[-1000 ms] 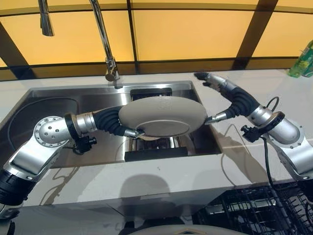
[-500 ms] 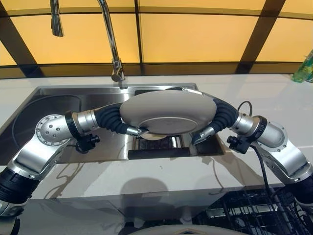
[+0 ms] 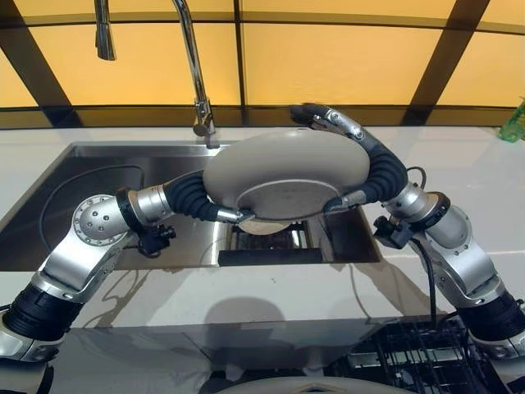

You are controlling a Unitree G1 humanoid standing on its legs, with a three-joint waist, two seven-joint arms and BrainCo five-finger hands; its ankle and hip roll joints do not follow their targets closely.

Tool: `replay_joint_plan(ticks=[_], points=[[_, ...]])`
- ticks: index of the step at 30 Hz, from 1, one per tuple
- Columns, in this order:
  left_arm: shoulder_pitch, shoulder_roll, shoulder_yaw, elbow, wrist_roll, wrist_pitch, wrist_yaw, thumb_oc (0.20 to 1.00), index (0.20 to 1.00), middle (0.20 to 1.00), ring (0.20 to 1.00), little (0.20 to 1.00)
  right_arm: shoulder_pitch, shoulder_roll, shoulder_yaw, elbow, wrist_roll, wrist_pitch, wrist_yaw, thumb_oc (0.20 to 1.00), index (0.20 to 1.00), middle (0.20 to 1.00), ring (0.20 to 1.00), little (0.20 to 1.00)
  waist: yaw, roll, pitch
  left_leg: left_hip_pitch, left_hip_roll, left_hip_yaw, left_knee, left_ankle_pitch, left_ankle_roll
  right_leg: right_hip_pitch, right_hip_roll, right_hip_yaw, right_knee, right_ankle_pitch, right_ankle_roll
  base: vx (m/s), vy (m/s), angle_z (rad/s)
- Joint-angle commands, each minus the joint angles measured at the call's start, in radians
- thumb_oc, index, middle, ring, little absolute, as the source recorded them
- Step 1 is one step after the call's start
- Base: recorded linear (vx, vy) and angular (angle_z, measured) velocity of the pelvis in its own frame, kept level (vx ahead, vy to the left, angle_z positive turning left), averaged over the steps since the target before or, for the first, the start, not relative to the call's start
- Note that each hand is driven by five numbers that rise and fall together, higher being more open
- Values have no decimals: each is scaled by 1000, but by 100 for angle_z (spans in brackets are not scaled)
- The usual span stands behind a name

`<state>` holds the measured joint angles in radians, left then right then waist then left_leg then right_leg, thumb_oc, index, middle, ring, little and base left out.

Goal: Pick up plates and place into dishwasher.

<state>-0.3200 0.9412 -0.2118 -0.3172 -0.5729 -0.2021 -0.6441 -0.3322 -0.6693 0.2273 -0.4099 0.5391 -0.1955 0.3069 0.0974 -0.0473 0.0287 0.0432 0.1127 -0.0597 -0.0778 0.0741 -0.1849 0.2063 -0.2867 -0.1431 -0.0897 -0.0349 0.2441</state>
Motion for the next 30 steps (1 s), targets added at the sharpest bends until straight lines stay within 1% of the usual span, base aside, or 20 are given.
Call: replay_joint_plan(ticks=[1,4,10,12,14,17,21,24,25,26,27,30], points=[[-103,-70,-36,-8,-23,-32,-12,200,200,200,200,200,-78,25,86,-56,-24,-41,-6,200,200,200,200,200,-11,30,-88,28,-50,20,58,-141,110,-139,48,53,31,76,-50,0,0,0],[-118,-82,-47,-4,-15,-24,-4,200,200,200,200,200,-83,38,91,-50,-31,-25,5,200,200,200,200,200,-12,29,-86,27,-50,18,61,-142,110,-139,48,55,31,75,-51,0,0,0],[-122,-79,-54,-6,-16,-22,10,200,200,200,200,200,-75,20,114,-53,-117,16,-12,200,200,200,200,200,-14,28,-88,26,-48,21,59,-139,108,-137,51,58,31,72,-52,0,0,0],[-119,-70,-50,-10,-20,-21,19,200,200,200,200,200,-76,-15,122,-48,-189,30,-19,200,200,200,200,200,-16,27,-87,25,-47,23,59,-137,107,-137,53,59,30,72,-53,0,0,0],[-111,-61,-44,-18,-21,-20,27,200,200,200,200,200,-72,-49,124,-67,-212,43,-18,200,200,200,200,200,-17,26,-87,26,-46,27,57,-135,106,-137,53,58,30,72,-53,0,0,0],[-99,-49,-35,-23,-25,-23,39,200,200,200,200,200,-70,-90,117,-91,-204,52,-4,200,200,200,200,200,-20,23,-86,25,-44,31,57,-134,104,-137,53,58,30,72,-53,0,0,0],[-91,-44,-33,-19,-26,-28,51,200,200,200,200,200,-78,-114,123,-99,-203,56,-1,200,200,200,200,200,-19,21,-86,25,-42,35,54,-130,103,-135,54,56,30,72,-53,0,0,0],[-75,-46,-23,-19,-8,-16,109,200,200,200,200,200,-75,-119,117,-95,-218,49,-35,200,200,200,200,200,-19,21,-85,27,-41,37,52,-129,102,-134,57,56,31,70,-55,0,0,0],[-69,-48,-16,-15,-4,-2,157,235,235,235,235,235,-72,-119,109,-90,-222,42,-60,200,200,200,200,200,-19,20,-85,28,-39,38,51,-129,102,-134,58,56,31,69,-55,0,0,0],[-66,-50,-13,-13,2,6,188,438,438,438,438,438,-70,-118,105,-88,-227,38,-77,200,200,200,200,200,-20,20,-85,28,-39,39,50,-128,102,-134,59,56,31,69,-55,0,0,0],[-49,-73,10,5,22,15,240,1000,1000,1000,1000,1000,-58,-105,82,-81,-245,31,-109,200,200,200,200,200,-20,19,-84,30,-37,41,49,-129,103,-132,61,57,31,66,-57,-13,-31,0],[3,-136,75,39,73,11,346,1000,1000,1000,1000,1000,-15,-64,11,-64,-289,16,-168,200,200,200,200,200,-24,18,-85,34,-34,38,41,-128,106,-131,70,64,30,63,-60,-15,-48,-1]])
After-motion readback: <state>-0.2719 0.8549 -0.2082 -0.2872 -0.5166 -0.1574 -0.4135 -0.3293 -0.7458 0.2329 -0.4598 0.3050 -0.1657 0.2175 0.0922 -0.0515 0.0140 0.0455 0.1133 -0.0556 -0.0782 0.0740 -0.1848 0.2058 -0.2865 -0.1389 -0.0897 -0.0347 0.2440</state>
